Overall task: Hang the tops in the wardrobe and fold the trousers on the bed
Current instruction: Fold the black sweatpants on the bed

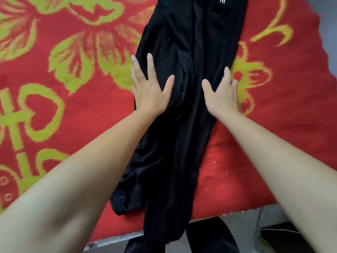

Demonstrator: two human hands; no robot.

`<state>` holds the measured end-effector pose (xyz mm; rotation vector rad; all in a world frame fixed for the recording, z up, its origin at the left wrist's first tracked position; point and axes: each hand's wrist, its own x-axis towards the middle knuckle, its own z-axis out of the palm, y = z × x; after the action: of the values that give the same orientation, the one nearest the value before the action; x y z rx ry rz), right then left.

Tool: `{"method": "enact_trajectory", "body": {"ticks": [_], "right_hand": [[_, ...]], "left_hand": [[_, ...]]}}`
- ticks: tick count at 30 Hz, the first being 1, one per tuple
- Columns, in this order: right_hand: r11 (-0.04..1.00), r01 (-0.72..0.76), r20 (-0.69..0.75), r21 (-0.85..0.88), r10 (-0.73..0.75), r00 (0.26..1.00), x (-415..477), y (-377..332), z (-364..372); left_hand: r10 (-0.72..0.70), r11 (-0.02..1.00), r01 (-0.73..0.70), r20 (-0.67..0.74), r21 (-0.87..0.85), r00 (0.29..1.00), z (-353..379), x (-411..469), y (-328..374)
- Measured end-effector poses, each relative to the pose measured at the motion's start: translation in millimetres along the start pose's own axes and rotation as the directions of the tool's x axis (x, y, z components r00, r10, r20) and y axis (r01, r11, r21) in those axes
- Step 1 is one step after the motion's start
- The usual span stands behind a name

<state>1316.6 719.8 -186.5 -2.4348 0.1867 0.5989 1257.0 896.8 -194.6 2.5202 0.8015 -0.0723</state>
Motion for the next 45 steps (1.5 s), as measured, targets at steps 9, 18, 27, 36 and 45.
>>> {"method": "enact_trajectory", "body": {"ticks": [9, 18, 27, 36, 45], "right_hand": [[0.989, 0.129, -0.029, -0.079, -0.131, 0.991, 0.3, -14.1, 10.7], [0.928, 0.279, 0.622, -0.245, -0.071, 0.780, -144.6, 28.6, 18.1], [0.761, 0.392, 0.447, -0.517, -0.150, 0.882, -87.3, -24.1, -17.9], [0.809, 0.247, 0.028, -0.534, -0.275, 0.961, 49.5, -49.9, -13.3], [0.655, 0.601, 0.251, -0.457, -0.553, 0.794, -59.1, 1.6, 9.6]], "left_hand": [[0.161, 0.978, -0.176, 0.134, 0.111, 0.978, -5.4, 6.2, -2.4], [-0.388, 0.920, 0.307, 0.439, 0.245, 0.810, -69.1, -127.1, -91.2], [-0.464, 0.741, -0.021, 0.535, 0.671, 0.706, -99.3, -90.4, -96.9], [-0.103, 0.995, 0.103, 0.071, 0.007, 0.992, -90.1, 3.9, -45.9], [-0.259, 0.955, 0.243, -0.082, -0.170, 0.962, -83.4, 57.7, -5.0]]}}
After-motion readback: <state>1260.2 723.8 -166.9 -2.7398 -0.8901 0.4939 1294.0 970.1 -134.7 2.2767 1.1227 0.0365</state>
